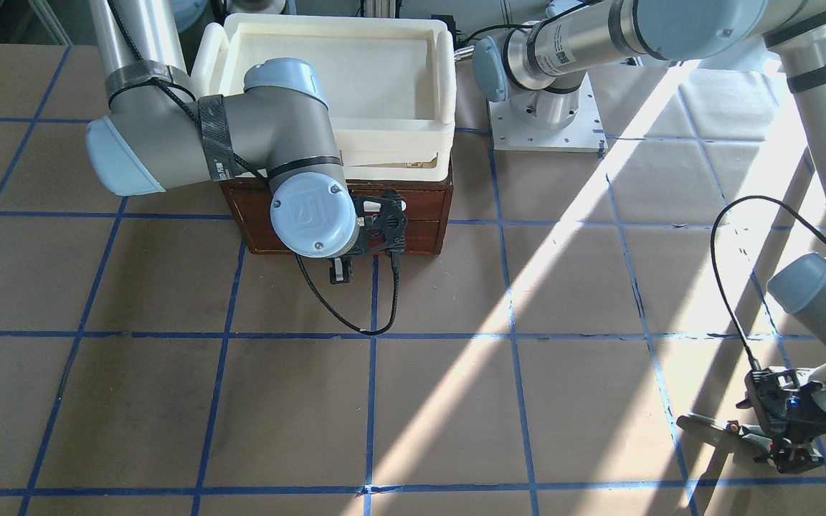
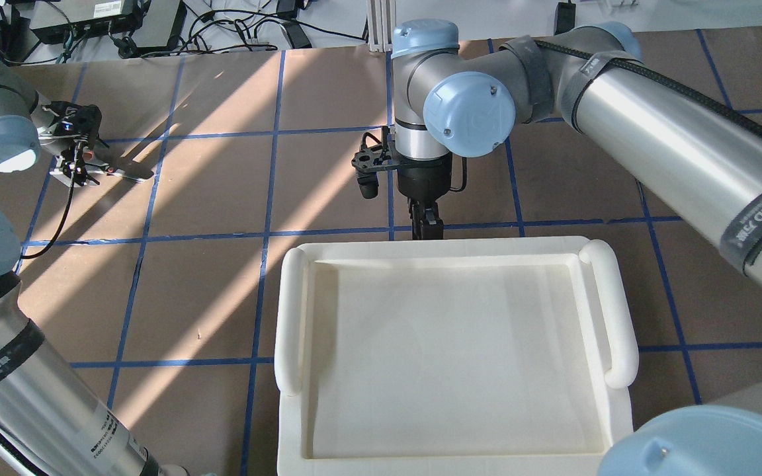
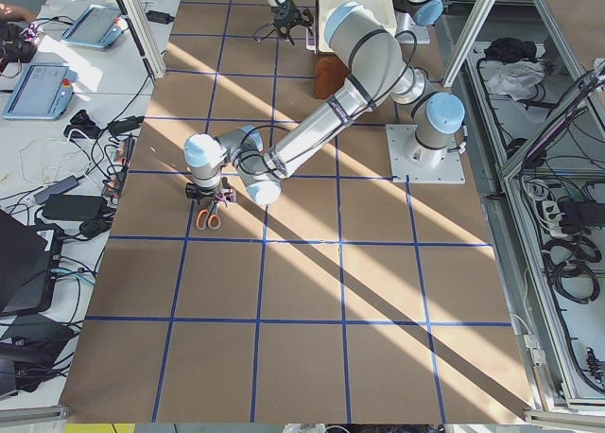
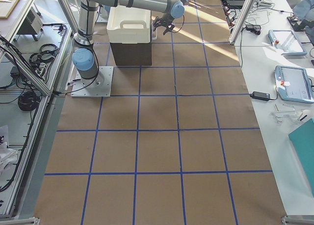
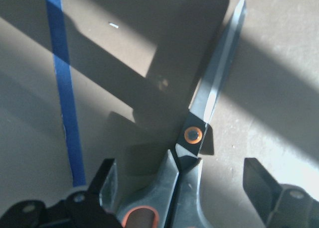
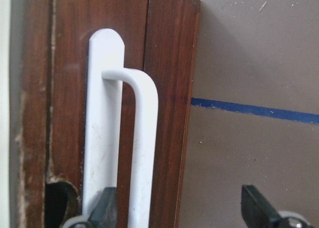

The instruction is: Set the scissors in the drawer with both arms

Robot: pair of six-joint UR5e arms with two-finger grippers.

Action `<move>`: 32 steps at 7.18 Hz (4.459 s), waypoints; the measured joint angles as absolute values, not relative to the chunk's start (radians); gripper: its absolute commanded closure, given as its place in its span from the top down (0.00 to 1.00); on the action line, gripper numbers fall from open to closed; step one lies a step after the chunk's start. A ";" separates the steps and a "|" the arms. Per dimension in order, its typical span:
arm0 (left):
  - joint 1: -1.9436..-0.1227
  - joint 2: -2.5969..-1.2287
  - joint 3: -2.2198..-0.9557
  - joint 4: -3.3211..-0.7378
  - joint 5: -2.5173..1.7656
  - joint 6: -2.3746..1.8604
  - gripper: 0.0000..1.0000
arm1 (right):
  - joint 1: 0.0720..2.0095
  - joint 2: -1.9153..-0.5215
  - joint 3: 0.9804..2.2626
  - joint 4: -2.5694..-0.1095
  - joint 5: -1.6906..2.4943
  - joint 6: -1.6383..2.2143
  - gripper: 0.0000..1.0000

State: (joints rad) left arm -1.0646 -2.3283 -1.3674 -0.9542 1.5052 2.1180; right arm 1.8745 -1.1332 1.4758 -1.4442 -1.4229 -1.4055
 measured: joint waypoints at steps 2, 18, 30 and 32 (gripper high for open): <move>-1.065 -2.334 -1.366 -0.954 1.511 2.117 0.61 | 1.874 -1.131 1.474 -1.449 -1.425 -1.404 0.64; -1.158 -2.105 -1.381 -1.220 1.541 2.049 0.00 | 1.850 -0.946 1.217 -1.558 -1.501 -1.446 0.59; -1.539 -1.874 -1.463 -1.391 1.531 1.597 0.00 | 1.818 -0.915 1.182 -1.652 -1.487 -1.430 0.69; -1.580 -1.862 -1.473 -1.392 1.532 1.569 0.00 | 1.818 -0.923 1.182 -1.656 -1.486 -1.429 1.00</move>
